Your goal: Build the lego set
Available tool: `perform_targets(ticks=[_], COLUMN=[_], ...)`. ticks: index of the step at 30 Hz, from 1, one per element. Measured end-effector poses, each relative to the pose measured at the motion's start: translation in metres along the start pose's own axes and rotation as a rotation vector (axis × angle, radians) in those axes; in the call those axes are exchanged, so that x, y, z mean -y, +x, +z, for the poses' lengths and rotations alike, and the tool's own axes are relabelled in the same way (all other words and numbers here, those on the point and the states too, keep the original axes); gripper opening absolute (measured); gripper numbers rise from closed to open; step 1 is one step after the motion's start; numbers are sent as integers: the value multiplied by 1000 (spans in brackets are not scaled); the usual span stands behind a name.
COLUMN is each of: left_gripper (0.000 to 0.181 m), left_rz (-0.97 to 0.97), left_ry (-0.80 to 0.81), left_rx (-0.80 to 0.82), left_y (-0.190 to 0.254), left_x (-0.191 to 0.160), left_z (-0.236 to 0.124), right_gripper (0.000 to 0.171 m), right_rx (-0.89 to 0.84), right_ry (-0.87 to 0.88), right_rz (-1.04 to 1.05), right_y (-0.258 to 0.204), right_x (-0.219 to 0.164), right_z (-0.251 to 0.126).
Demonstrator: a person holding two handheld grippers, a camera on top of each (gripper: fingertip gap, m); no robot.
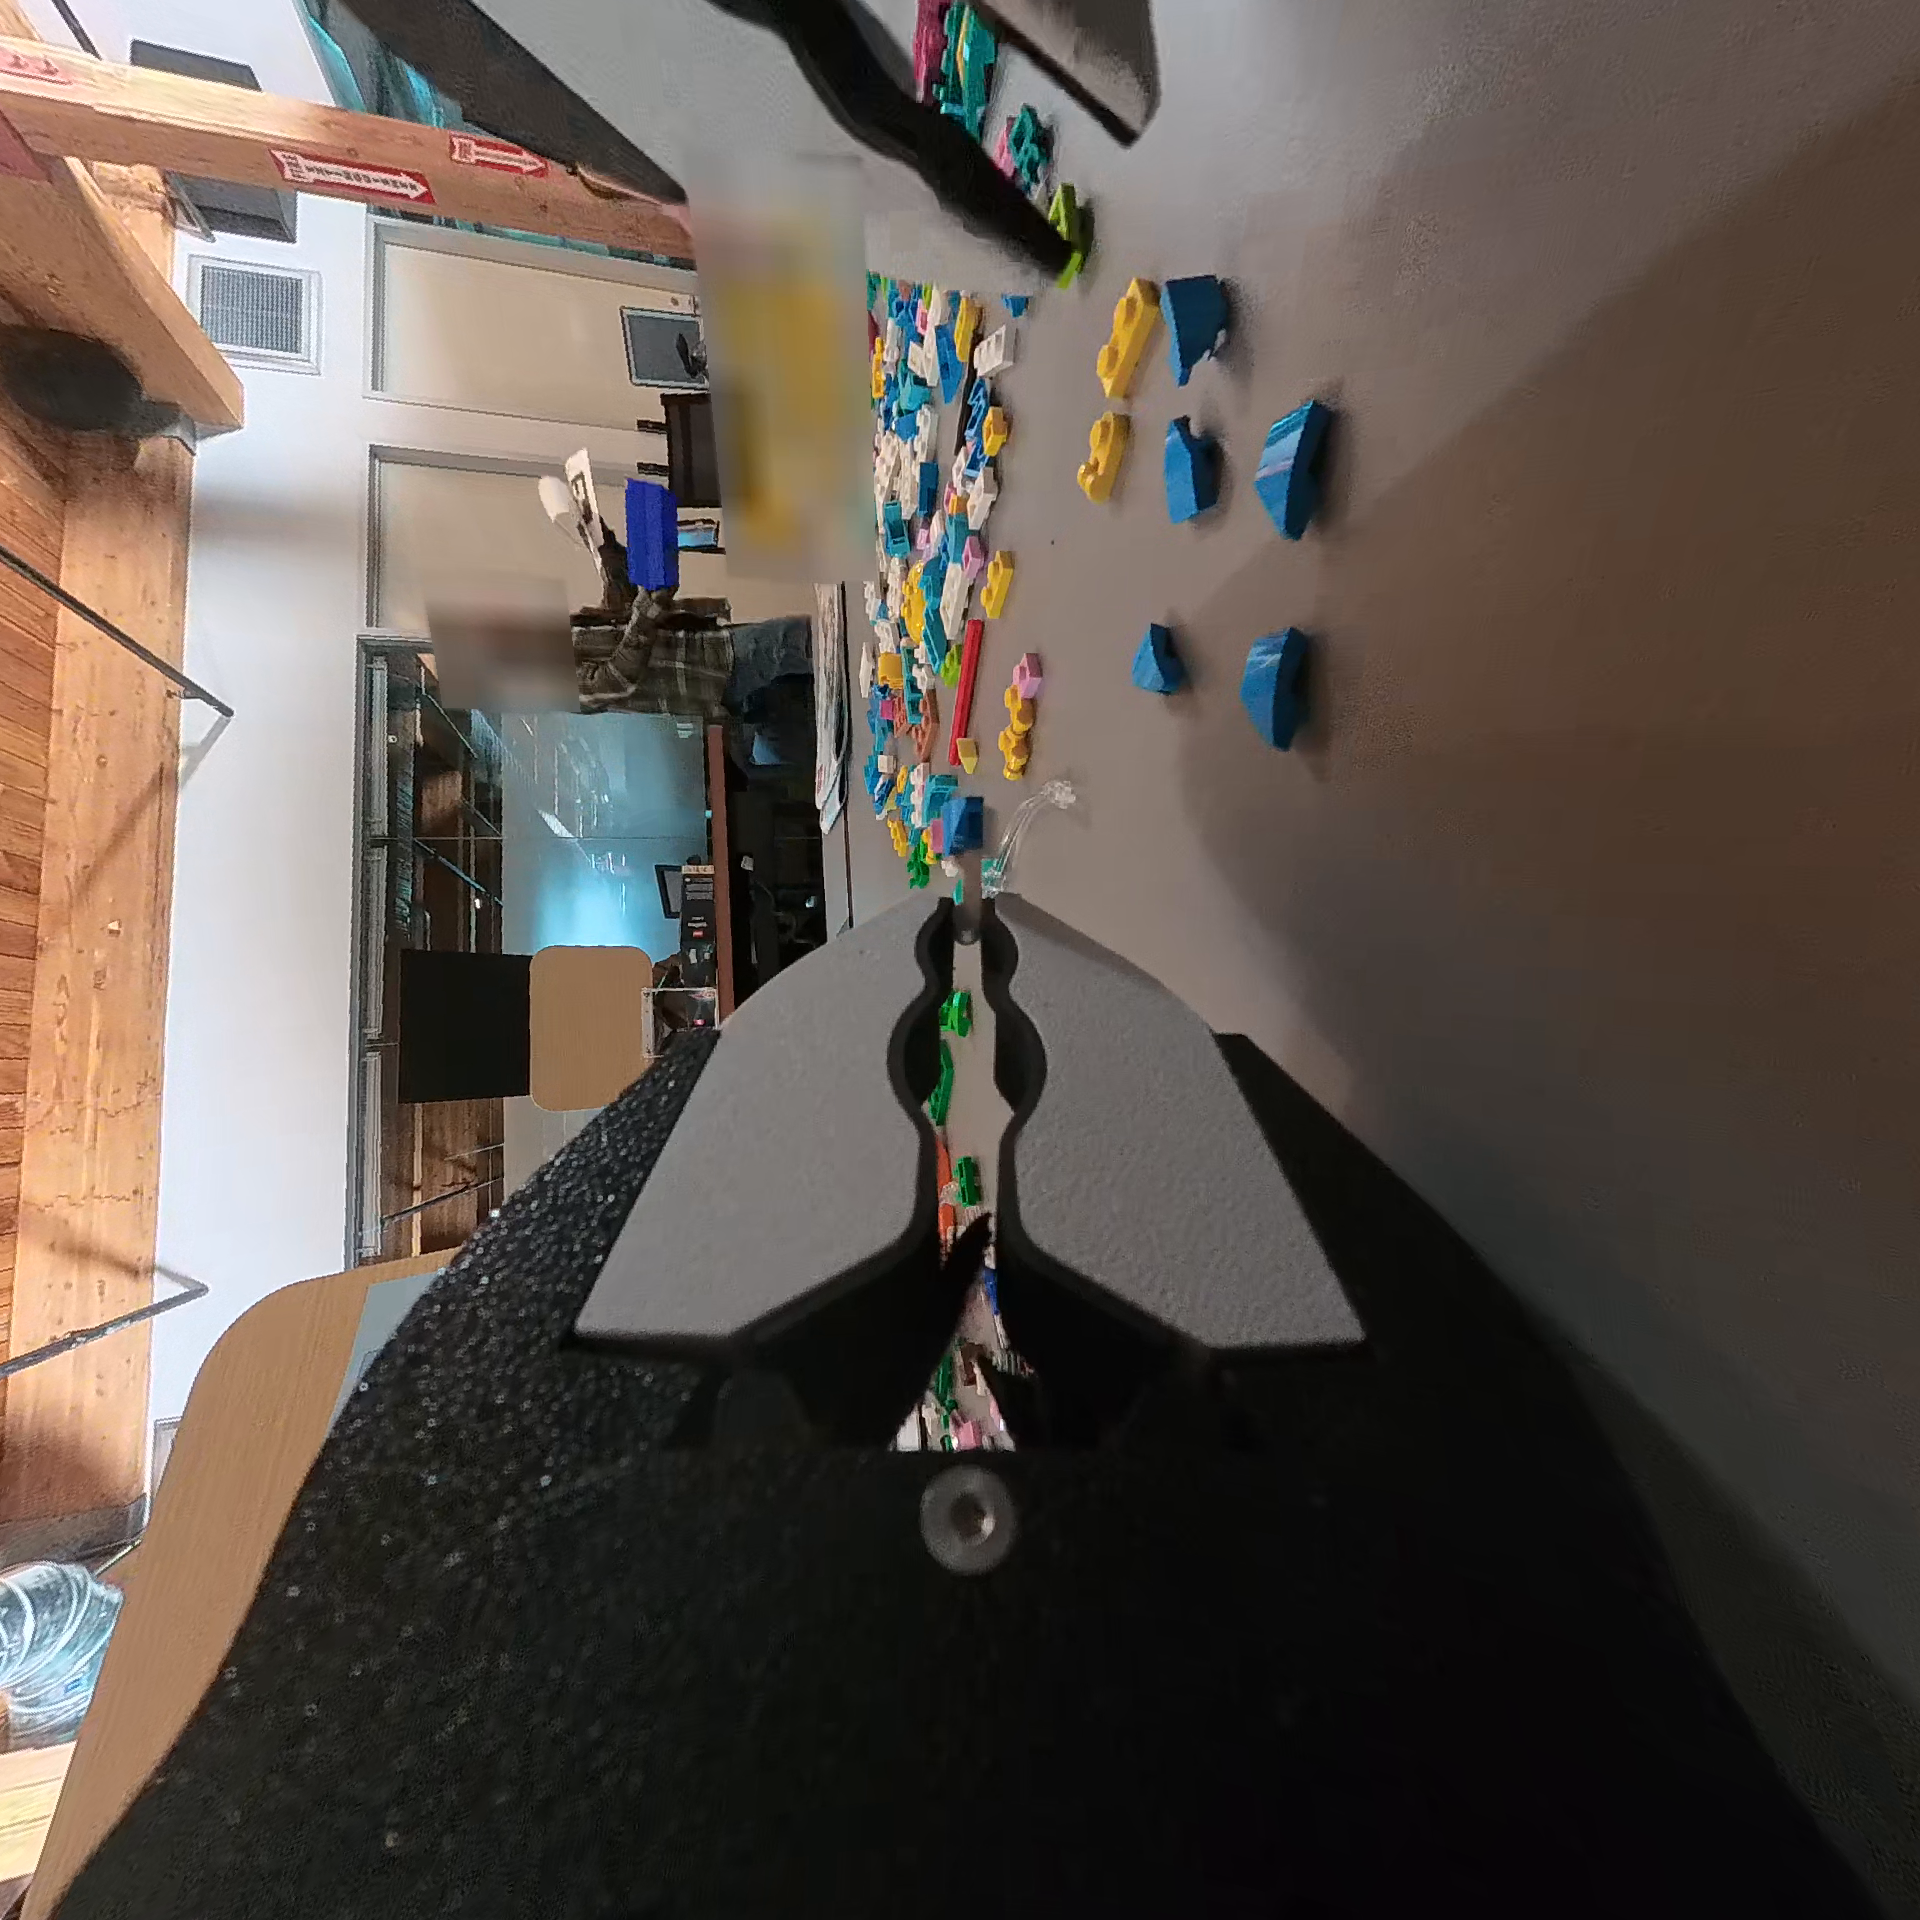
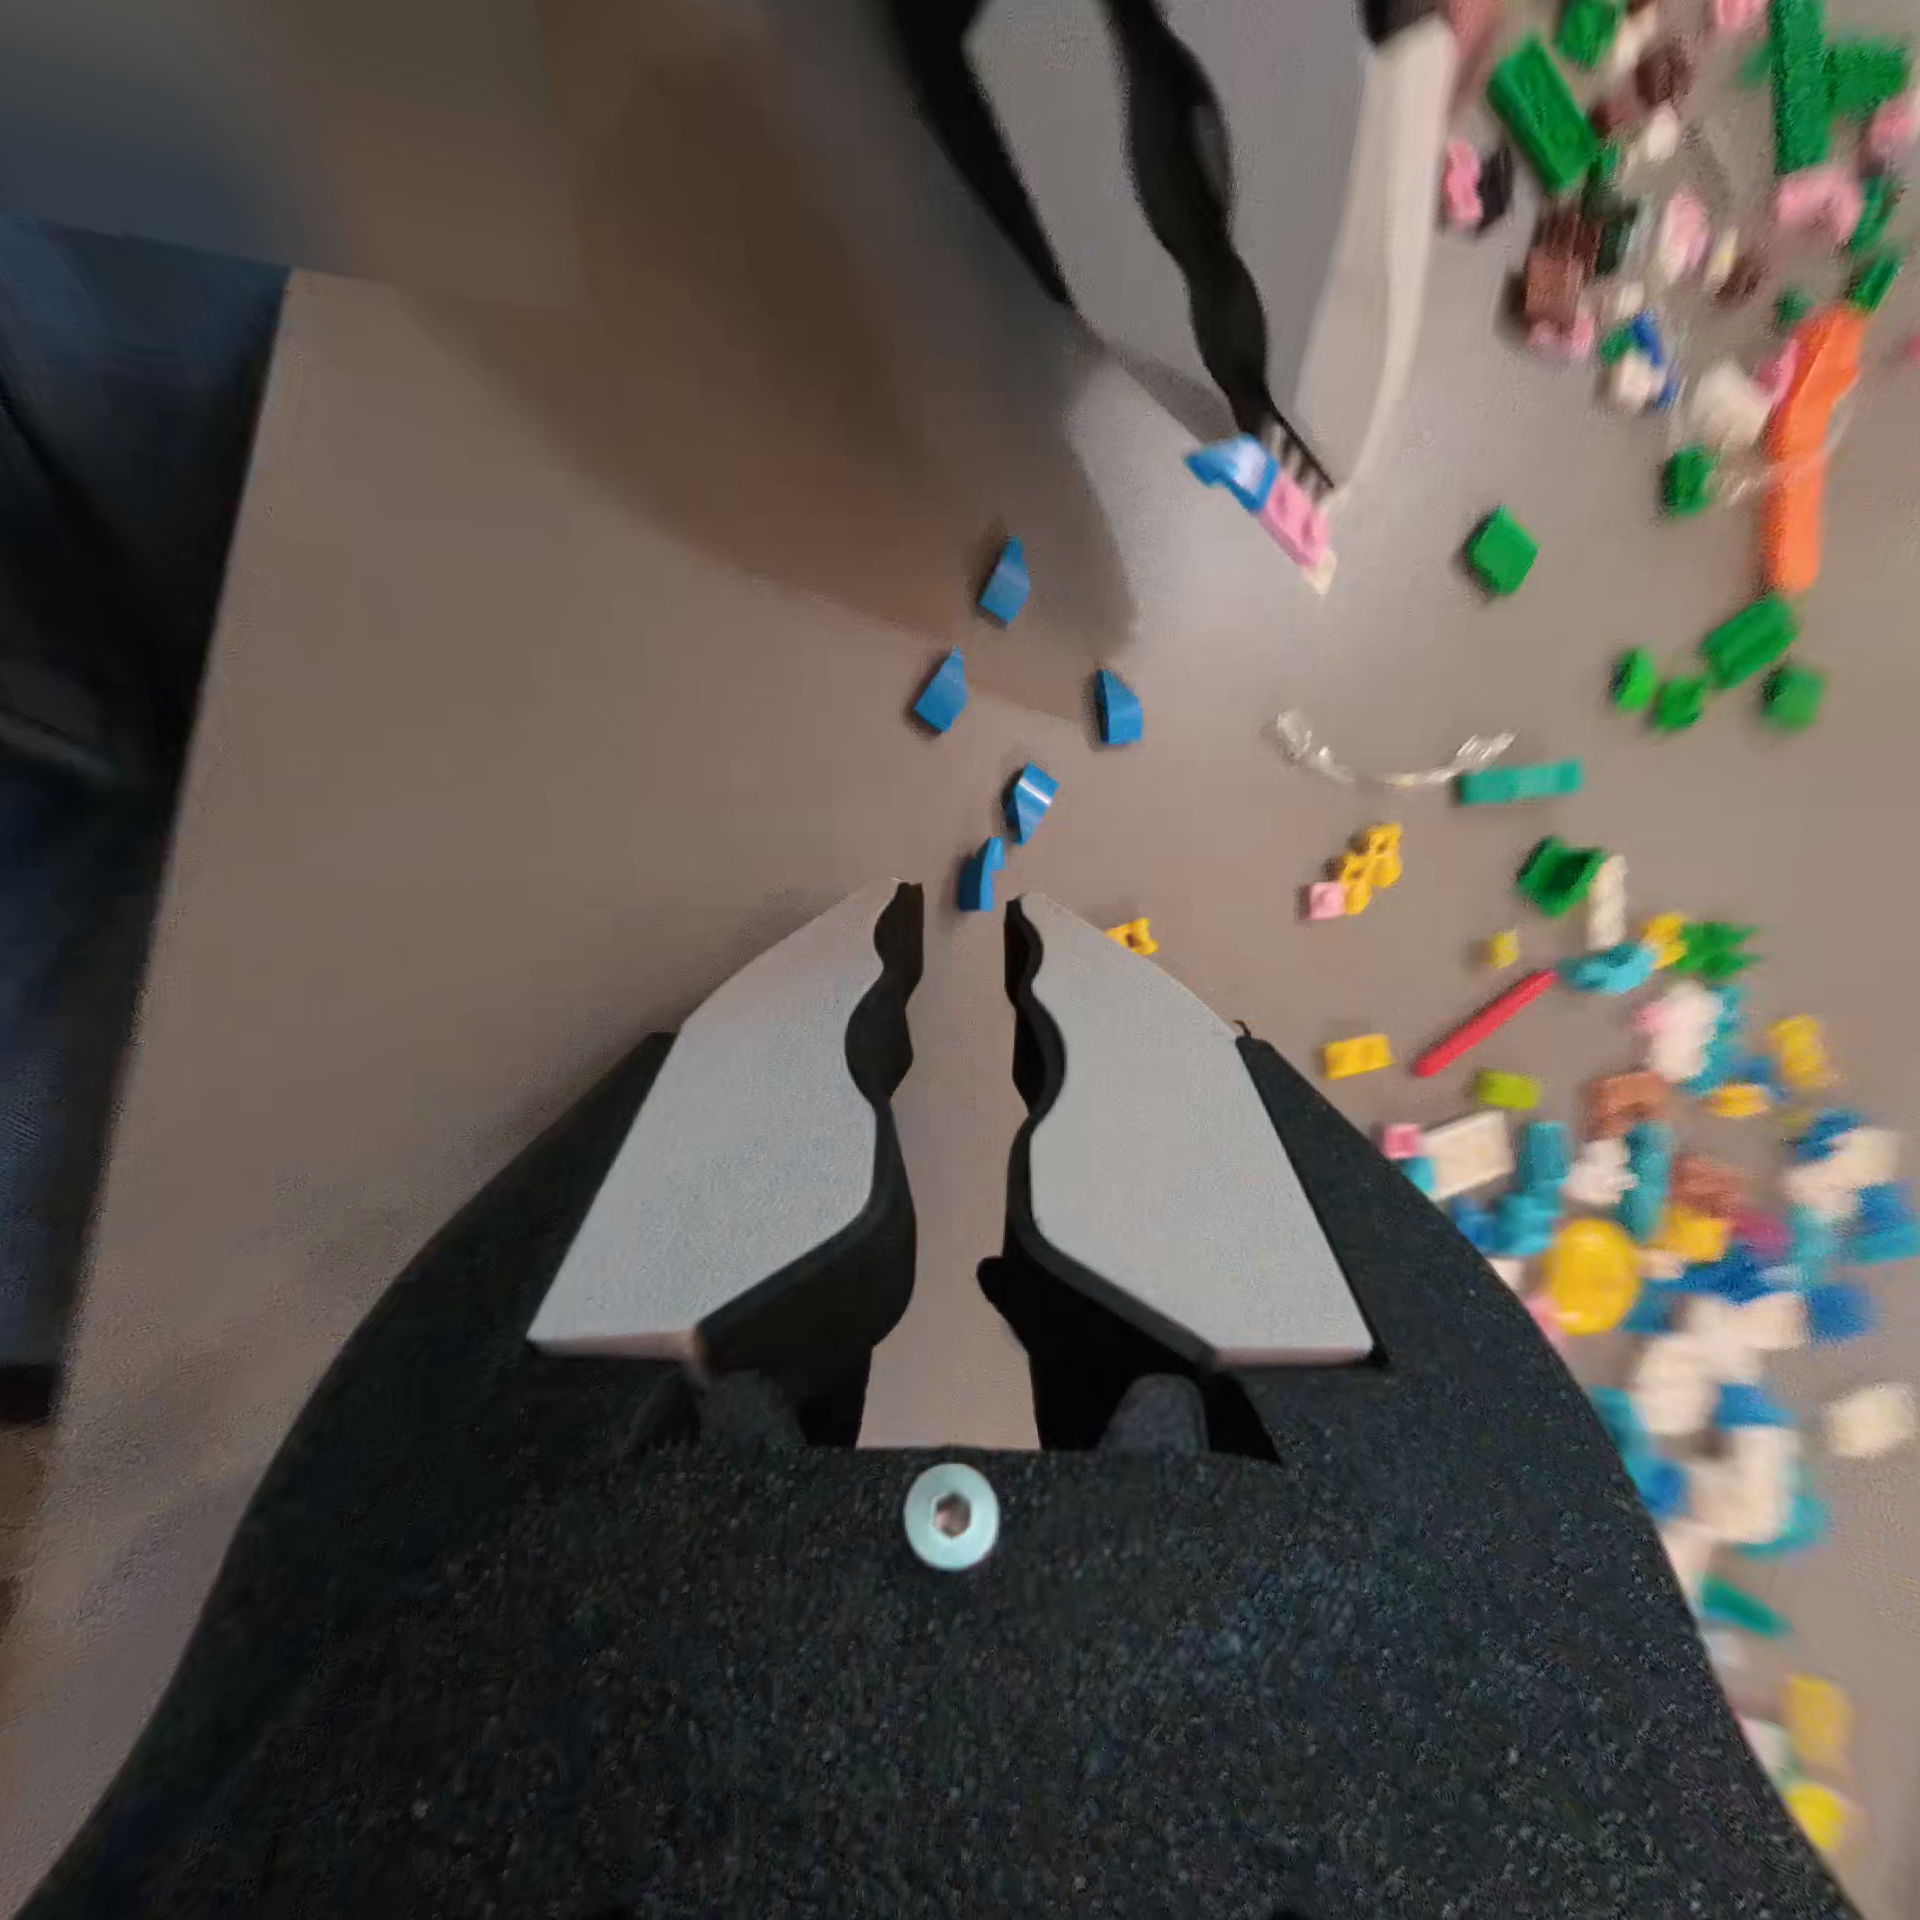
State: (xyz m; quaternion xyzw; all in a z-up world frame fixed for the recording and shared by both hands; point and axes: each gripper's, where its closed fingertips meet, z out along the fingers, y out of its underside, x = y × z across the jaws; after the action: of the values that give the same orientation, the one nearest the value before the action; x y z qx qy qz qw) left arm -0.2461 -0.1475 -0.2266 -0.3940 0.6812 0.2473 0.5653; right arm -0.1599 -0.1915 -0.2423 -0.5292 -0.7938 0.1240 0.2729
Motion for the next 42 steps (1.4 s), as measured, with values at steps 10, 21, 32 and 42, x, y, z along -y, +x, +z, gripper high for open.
perform_targets(ticks=[10,21,32,42], left_gripper=[4,4,4,4], left_rz=[1,0,0,1], left_ry=[2,8,9,11], left_rx=[-2,-4,-13,-17], left_y=[1,1,3,3], left_x=[0,2,2,2], left_z=[0,1,1,2], right_gripper=[2,2,6,10], right_rx=[103,498,402,259], right_ry=[26,75,-35,-60], right_rz=[268,708,602,407], right_y=[1,-18,-12,-12], right_x=[-9,-2,-13,-15], right_z=[17,8,10,6])
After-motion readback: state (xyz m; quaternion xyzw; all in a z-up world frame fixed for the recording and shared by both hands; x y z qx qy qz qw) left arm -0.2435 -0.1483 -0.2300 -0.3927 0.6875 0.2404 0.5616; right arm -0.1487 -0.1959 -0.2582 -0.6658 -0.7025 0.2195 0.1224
